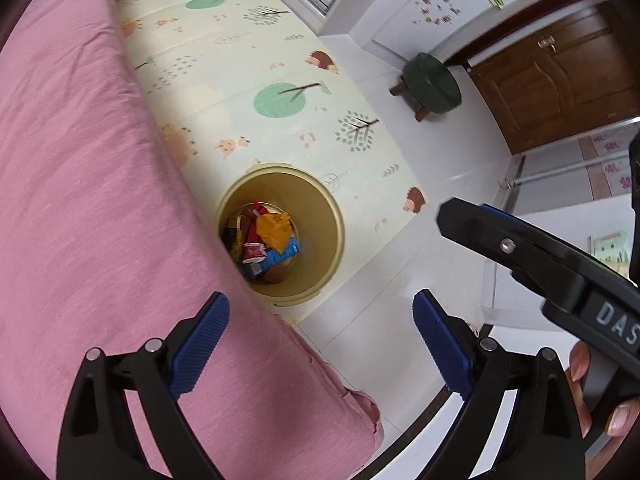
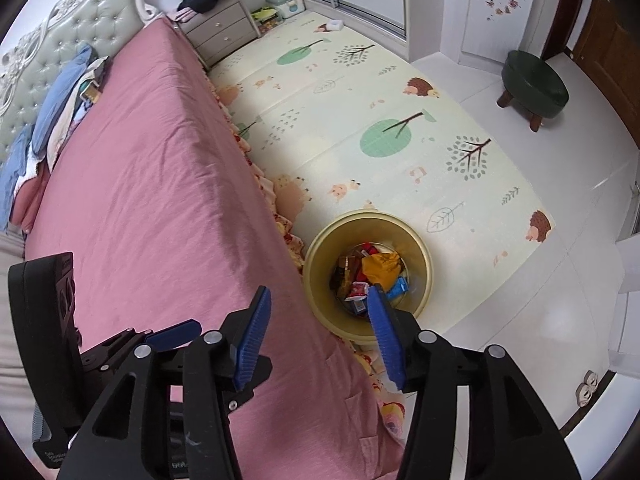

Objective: Collect trash
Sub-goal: 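Carry the orange sock and red wrapper to the gold bin and release both, then return to the bed and grasp the dark grey sock with the right tool, then carry the dark grey sock to the gold bin and open the right tool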

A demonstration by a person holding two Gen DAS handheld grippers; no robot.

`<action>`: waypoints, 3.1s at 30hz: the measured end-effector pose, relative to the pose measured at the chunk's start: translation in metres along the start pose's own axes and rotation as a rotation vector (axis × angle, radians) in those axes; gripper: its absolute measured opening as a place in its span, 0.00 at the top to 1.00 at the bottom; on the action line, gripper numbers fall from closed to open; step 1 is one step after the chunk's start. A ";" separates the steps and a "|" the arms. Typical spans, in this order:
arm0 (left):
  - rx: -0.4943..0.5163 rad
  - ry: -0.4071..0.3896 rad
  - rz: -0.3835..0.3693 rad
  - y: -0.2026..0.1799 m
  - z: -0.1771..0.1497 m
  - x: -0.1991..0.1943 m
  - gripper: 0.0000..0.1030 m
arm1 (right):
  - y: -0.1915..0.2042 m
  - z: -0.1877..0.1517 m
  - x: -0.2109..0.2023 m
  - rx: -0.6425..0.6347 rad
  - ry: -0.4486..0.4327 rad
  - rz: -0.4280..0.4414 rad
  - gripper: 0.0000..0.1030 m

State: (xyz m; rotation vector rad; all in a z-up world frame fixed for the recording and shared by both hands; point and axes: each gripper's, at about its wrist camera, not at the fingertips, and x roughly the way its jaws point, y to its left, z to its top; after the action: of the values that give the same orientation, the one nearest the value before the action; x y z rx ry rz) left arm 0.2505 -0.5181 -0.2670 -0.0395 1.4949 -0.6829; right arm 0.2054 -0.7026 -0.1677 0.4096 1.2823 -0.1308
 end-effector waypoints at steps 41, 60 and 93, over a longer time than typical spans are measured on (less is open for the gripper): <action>-0.784 -0.390 0.218 0.416 -0.293 -0.222 0.09 | 0.454 -0.186 0.096 -0.615 0.174 0.213 0.44; -0.893 -0.417 0.328 0.565 -0.323 -0.251 0.08 | 0.618 -0.206 0.186 -0.747 0.242 0.254 0.44; -0.923 -0.373 0.349 0.590 -0.341 -0.230 0.07 | 0.654 -0.222 0.227 -0.834 0.356 0.341 0.87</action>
State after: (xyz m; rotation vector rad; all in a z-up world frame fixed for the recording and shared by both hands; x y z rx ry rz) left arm 0.1851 0.1930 -0.3521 -0.5645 1.2919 0.3211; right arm 0.2796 0.0107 -0.2864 -0.0843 1.4668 0.7750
